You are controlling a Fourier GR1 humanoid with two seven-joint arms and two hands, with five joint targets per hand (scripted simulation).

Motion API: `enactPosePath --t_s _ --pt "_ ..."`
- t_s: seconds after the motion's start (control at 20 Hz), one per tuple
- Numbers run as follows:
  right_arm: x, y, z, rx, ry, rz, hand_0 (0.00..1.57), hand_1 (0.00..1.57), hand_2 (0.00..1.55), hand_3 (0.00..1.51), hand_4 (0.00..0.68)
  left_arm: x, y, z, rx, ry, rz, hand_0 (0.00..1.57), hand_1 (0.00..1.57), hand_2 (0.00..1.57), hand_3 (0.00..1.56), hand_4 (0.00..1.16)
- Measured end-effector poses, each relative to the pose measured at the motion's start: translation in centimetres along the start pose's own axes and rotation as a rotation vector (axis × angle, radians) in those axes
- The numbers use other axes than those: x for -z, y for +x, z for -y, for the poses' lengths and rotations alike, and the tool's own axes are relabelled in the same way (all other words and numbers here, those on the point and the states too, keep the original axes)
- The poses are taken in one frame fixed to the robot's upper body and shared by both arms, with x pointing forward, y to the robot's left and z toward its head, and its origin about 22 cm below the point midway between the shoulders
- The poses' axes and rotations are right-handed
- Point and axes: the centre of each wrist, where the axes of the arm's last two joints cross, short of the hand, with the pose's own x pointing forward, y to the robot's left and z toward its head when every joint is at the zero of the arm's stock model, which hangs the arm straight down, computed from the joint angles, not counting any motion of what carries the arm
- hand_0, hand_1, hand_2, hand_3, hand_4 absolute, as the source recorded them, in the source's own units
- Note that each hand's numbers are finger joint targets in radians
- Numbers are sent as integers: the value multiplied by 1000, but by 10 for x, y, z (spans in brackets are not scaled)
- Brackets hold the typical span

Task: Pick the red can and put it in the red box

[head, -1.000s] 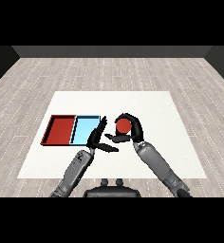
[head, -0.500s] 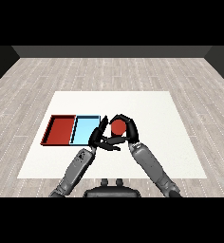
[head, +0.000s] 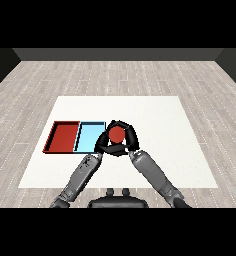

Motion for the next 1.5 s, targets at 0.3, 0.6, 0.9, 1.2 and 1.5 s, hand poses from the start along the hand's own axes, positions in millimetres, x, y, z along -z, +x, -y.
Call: enactPosePath --t_s 0.3,0.6,0.9,1.2,1.5 --pt "1 4 -10 -8 22 27 1470 1470 1438 1384 542 -2 1 -5 -5 149 -40 1571 1571 1518 1333 688" --pt "-1 2 -17 12 39 17 1497 1497 1445 1379 529 -7 -1 -6 -1 234 -83 1571 1571 1497 1353 749" --pt "1 2 -17 12 31 32 1456 1456 1434 1388 518 -7 -3 -5 -7 271 -67 1571 1571 1535 1440 956" --pt "4 -3 -20 19 9 6 0 0 0 0 0 -11 -7 -9 -4 295 -42 1571 1571 1551 1486 1036" --pt "1 -5 -13 -22 18 -30 0 0 0 0 0 -14 1 -6 -12 295 14 1571 1571 1557 1485 1079"
